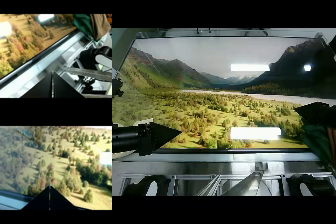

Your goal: Fold the shirts.

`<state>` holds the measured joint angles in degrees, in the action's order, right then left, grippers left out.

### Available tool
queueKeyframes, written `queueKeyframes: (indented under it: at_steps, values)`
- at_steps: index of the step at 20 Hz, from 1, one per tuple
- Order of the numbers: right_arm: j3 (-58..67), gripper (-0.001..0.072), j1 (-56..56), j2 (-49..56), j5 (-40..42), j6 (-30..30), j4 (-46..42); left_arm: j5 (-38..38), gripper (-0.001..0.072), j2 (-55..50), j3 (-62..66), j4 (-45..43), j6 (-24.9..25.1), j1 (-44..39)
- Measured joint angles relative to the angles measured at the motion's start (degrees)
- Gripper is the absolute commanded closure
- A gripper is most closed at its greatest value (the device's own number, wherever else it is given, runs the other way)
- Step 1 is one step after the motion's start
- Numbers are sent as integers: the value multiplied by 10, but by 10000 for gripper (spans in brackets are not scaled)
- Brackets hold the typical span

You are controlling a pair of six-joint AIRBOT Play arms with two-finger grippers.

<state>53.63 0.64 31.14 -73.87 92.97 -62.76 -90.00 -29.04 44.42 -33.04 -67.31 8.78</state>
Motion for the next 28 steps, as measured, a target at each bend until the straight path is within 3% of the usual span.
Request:
queueKeyframes:
  at_steps: [6, 7, 9, 15, 17, 21, 28]
  values:
    - [0, 694, 0, 0, 0, 0, 0, -1, 701, 0, 7, -11, 0, 2]
    - [0, 694, 0, 0, 0, 0, 0, -1, 593, 0, 20, -33, -8, 9]
    - [0, 694, 0, 0, 0, 0, 0, 1, -13, -1, 63, -122, -35, 29]
    - [0, 694, 0, 0, 0, 0, 0, 44, 3, -59, 184, -535, -202, 98]
    - [0, 694, 0, 0, 2, 0, 0, 43, 3, -112, 199, -627, -247, 124]
    - [0, 694, 0, 0, 16, 0, -1, 37, 3, -235, 210, -689, -279, 169]
    - [0, 694, 0, 0, 43, 0, -1, 14, 4, -419, 214, -692, -278, 274]
